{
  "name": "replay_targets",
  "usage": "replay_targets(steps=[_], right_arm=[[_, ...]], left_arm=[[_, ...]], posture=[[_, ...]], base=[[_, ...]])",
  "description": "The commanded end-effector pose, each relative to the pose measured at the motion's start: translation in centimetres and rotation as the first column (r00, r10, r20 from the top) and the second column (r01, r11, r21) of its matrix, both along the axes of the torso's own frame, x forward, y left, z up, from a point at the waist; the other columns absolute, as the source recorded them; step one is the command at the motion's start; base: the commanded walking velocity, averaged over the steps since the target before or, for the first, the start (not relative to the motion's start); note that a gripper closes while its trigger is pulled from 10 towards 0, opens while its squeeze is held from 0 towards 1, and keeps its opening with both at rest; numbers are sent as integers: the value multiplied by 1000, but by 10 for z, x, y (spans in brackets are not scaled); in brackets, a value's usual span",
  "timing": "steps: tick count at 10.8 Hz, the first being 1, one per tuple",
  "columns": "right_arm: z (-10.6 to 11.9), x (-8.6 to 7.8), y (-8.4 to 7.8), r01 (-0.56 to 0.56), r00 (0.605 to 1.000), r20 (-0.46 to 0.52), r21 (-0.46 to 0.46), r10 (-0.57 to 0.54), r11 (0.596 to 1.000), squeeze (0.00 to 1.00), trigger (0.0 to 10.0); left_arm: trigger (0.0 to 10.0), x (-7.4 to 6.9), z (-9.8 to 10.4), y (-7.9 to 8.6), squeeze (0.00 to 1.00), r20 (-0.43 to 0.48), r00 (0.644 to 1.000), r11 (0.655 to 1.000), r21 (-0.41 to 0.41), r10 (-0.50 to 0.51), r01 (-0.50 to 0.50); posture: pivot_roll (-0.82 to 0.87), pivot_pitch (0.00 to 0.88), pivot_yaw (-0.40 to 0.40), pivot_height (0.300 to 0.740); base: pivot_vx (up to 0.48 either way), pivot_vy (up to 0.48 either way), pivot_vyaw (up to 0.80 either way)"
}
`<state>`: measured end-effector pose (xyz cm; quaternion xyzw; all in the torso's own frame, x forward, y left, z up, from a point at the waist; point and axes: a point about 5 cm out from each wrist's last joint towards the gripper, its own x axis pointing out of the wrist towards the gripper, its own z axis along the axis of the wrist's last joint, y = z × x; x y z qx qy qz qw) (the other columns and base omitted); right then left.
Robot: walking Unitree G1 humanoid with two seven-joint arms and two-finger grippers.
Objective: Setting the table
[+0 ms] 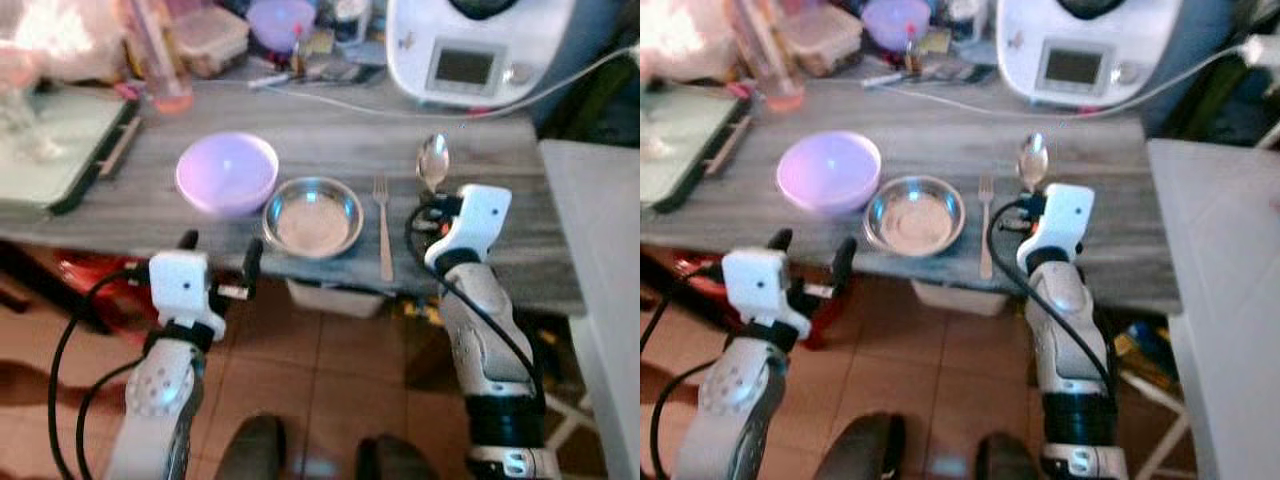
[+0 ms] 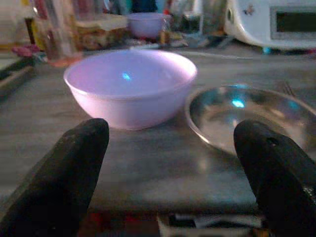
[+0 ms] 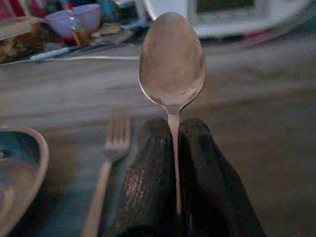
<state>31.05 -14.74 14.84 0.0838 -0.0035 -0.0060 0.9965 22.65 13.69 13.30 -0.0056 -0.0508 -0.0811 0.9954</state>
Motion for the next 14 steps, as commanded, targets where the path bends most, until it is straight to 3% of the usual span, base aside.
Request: replay_targets(steps=[1, 4, 7, 11, 14], right_arm=[[-8, -2, -6, 33, 998, -45, 18, -32, 999, 0, 10000], [-21, -3, -12, 95, 988, -128, 42, -89, 995, 0, 10000], [-22, 6, -6, 89, 983, -169, 88, -73, 992, 0, 10000], [-23, 19, 11, 74, 975, -220, 190, -31, 979, 0, 10000], [-23, 22, 27, 29, 972, -233, 206, 20, 978, 0, 10000]], left_arm=[[10000, -3, 2, 1, 0, 5, 1000, 1000, 9, 12, -12], [10000, -5, 2, 4, 0, -7, 1000, 1000, 16, 13, -13], [10000, -8, 2, 5, 0, -17, 1000, 1000, 27, 0, 0], [10000, -10, 2, 5, 0, -32, 999, 999, 36, -15, 17], [10000, -10, 2, 4, 0, -39, 999, 999, 36, -23, 25]], posture=[[66, 153, 22, 740], [78, 160, 29, 740], [88, 167, 38, 740], [102, 177, 44, 740], [104, 181, 43, 740]], base=[[0, 0, 0], [0, 0, 0], [0, 0, 0], [0, 0, 0], [0, 0, 0]])
